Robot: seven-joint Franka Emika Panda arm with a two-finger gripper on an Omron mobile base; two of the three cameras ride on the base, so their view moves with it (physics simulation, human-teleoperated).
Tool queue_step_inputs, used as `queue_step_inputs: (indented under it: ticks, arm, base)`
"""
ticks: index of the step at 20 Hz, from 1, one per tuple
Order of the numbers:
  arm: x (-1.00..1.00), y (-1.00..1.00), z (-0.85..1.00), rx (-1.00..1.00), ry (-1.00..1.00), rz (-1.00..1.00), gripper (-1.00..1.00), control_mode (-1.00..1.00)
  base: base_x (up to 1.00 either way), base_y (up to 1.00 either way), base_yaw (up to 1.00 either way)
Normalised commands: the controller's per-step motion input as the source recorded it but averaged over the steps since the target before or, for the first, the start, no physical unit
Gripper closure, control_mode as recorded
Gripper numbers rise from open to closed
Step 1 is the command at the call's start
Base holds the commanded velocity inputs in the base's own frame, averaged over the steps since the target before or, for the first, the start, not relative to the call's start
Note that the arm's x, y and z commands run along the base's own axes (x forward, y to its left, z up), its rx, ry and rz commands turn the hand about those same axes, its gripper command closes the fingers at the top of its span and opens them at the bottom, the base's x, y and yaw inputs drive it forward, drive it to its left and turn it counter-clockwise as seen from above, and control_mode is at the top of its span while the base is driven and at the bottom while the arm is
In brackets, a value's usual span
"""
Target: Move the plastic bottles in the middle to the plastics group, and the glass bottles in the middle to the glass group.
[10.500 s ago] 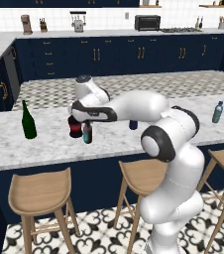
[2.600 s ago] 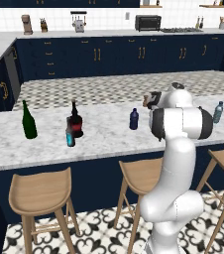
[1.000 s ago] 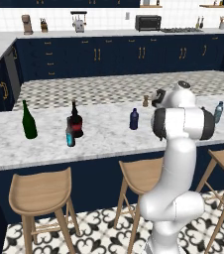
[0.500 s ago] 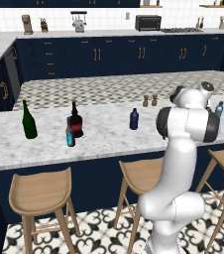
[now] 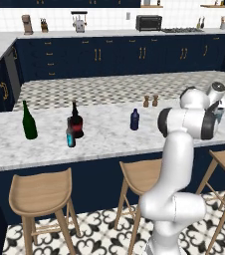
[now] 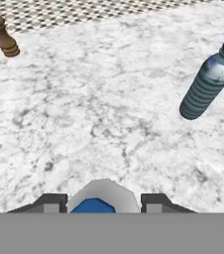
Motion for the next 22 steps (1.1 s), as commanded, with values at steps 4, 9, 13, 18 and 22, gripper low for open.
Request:
queue_step_inputs:
  ticks: [4,9,13,18,22]
  arm:
    - [0.05,-0.58,-0.06,0.0,0.0,-0.13,1.0,-1.0]
    - [0.21,-0.53,-0.02,0.0,0.0,-0.08,1.0,-1.0]
    - [0.26,-0.33,-0.12,0.0,0.0,-0.02,1.0,-1.0]
    - [0.15,-0.09,-0.27,0.0,0.0,0.0,1.0,-1.0]
    - [0.0,0.0,-0.47,0.0,0.05,0.0,1.0,-1.0]
  base:
    - [0.0,0.0,0.0]
    - [0.0,0.0,0.0]
    - [0.0,0.0,0.0]
    - [0.0,0.0,0.0]
    - [0.0,0.0,0.0]
